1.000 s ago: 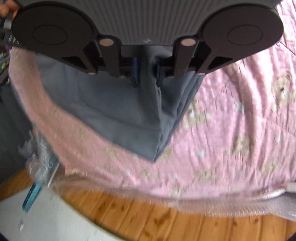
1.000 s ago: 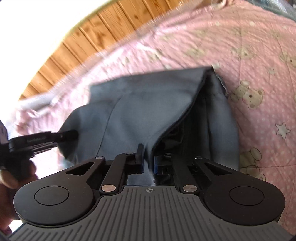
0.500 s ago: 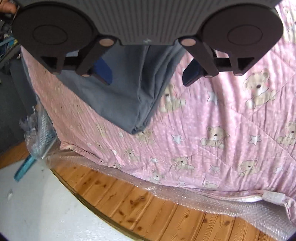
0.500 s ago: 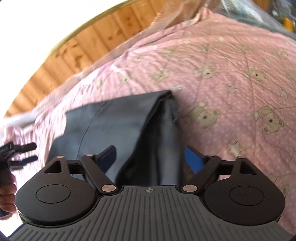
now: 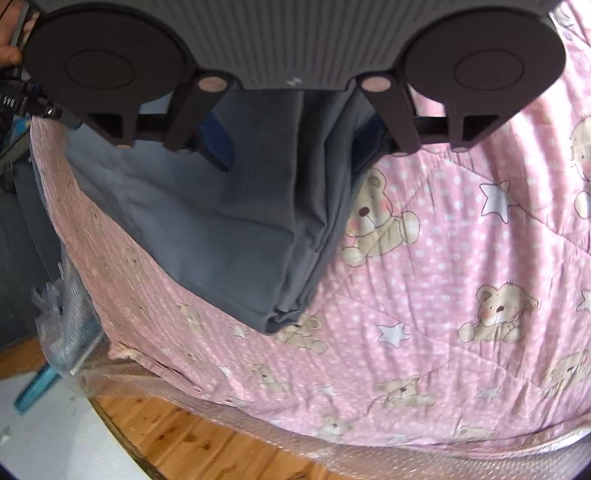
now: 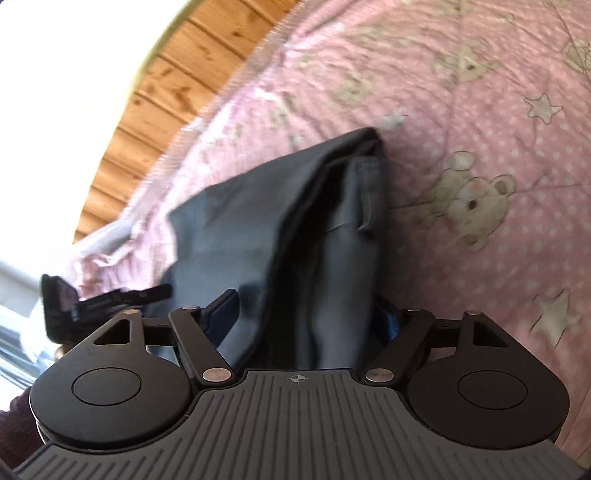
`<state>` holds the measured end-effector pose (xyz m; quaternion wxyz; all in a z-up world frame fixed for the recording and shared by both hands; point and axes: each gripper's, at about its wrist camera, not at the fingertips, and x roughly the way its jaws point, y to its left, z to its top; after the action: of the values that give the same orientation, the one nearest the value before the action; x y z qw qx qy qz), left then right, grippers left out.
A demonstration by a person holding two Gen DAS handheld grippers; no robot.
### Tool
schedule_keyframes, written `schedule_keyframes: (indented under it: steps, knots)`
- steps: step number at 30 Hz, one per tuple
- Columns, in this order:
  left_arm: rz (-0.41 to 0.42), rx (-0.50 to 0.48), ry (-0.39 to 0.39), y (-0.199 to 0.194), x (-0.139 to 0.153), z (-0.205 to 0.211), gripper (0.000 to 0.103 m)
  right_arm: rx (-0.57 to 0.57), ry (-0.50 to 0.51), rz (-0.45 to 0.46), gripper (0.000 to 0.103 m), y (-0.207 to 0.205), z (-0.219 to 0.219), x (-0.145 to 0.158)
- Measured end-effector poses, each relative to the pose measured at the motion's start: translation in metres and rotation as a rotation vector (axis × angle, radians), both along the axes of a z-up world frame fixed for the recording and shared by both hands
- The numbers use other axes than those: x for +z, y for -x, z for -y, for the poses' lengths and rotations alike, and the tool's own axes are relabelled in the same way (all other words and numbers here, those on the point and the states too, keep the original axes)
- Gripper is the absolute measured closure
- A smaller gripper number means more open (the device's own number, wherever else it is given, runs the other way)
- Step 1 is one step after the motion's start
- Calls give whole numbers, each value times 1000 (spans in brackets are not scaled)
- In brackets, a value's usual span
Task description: Fold clothes
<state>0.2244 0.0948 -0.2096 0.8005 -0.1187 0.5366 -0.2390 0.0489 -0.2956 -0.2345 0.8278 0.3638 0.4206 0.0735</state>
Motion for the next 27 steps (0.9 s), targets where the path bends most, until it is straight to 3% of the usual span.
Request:
schedule_keyframes:
  steps: [1, 2, 3, 5, 7, 8, 12, 17, 20, 22, 23, 24, 25, 27]
  knots:
    - [-2, -4, 1, -1, 1, 6, 21, 11, 16, -5, 26, -7, -2, 0]
    - [-4, -8, 2, -2, 1, 11, 31, 30, 40, -16, 27, -13, -7, 4]
    - [-7, -12, 2, -2, 2, 17, 45, 50, 63, -25, 53, -18, -11, 8]
    - [13, -15, -26, 1, 9, 25, 68, 98, 111, -21, 64, -24, -20, 21]
    - [16, 33, -6, 5, 20, 19, 82, 146, 162, 4, 77, -26, -21, 39]
    - [20, 65, 20, 8, 30, 14, 86, 164, 166, 24, 79, -30, -19, 49]
    - [95, 175, 77, 16, 78, 6, 87, 267, 193, 122, 82, -63, -12, 96]
    - [176, 318, 95, -10, 132, 14, 87, 383, 213, 202, 82, -150, 9, 146]
    - [144, 397, 1, -48, 117, 29, 82, 428, 237, 182, 78, -222, 20, 145]
    - [98, 416, -142, -77, 88, 45, 75, 368, 326, 134, 54, -259, 26, 125]
    - [64, 429, -213, -85, 72, 50, 82, 325, 384, 106, 52, -273, 28, 114]
    - [33, 437, -238, -87, 60, 51, 83, 281, 441, 77, 56, -288, 31, 103]
    - [41, 438, -217, -81, 59, 52, 83, 245, 472, 67, 57, -296, 34, 95]
    - [104, 445, -152, -58, 69, 52, 81, 226, 390, 148, 57, -276, 38, 102]
